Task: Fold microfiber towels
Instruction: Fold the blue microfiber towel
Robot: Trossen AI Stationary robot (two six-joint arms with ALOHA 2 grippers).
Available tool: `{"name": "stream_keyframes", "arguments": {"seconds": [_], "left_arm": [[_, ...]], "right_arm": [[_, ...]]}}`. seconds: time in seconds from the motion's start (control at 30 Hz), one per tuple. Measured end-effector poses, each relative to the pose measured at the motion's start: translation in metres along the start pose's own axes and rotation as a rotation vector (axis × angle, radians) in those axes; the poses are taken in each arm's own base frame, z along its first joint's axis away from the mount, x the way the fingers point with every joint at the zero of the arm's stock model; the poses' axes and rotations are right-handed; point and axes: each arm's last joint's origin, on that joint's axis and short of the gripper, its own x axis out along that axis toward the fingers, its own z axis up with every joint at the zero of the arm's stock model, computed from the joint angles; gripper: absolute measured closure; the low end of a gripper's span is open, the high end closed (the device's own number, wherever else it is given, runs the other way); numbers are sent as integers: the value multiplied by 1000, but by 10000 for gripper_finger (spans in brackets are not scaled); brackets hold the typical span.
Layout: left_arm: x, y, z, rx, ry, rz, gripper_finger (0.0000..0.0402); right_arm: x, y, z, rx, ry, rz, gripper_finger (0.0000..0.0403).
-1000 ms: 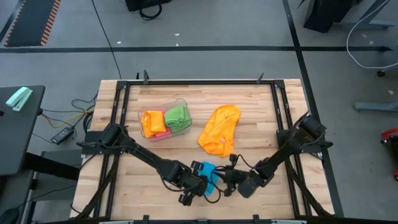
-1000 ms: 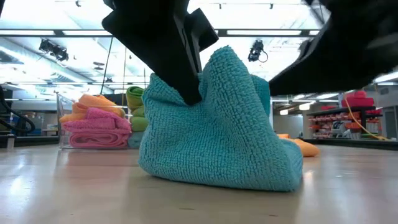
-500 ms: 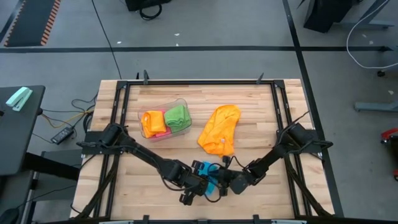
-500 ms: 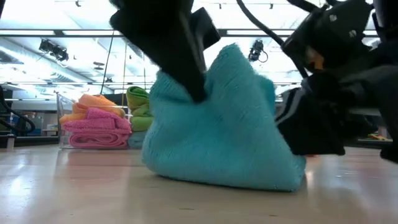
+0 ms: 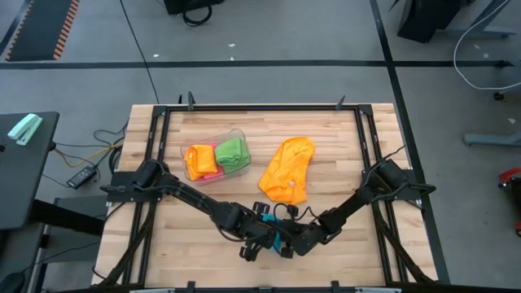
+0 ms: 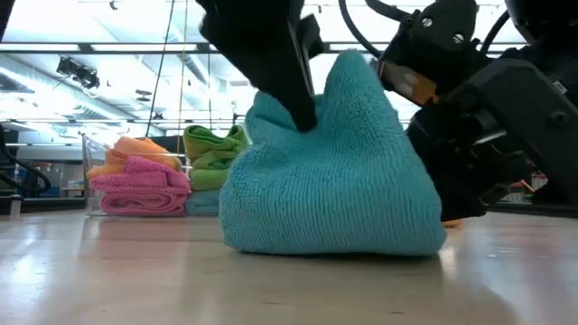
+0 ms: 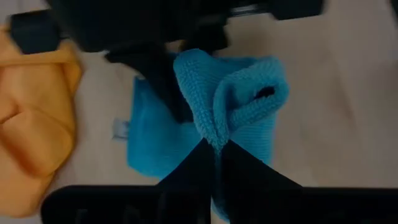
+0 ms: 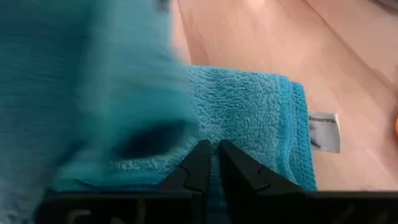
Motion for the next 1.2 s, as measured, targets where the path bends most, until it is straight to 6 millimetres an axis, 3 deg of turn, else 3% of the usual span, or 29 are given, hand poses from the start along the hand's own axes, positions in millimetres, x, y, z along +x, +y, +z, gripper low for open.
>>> {"name": "stream_keyframes", "arguments": {"seconds": [0.23,0.67,1.0,1.2], "left_arm": [[3,9,1,31,-3,80,368],[26,8,0,59,-5,105,365],[26,5,0,34,-10,134,213],[14,-7,0,64,-25,136,177]], "right_arm": [[-1,3,-1,36,22,47,358],[-6,8,-4,18,32,61,358],[-6,8,-5,20,33,60,358],[-6,8,-5,14,33,55,358]]}}
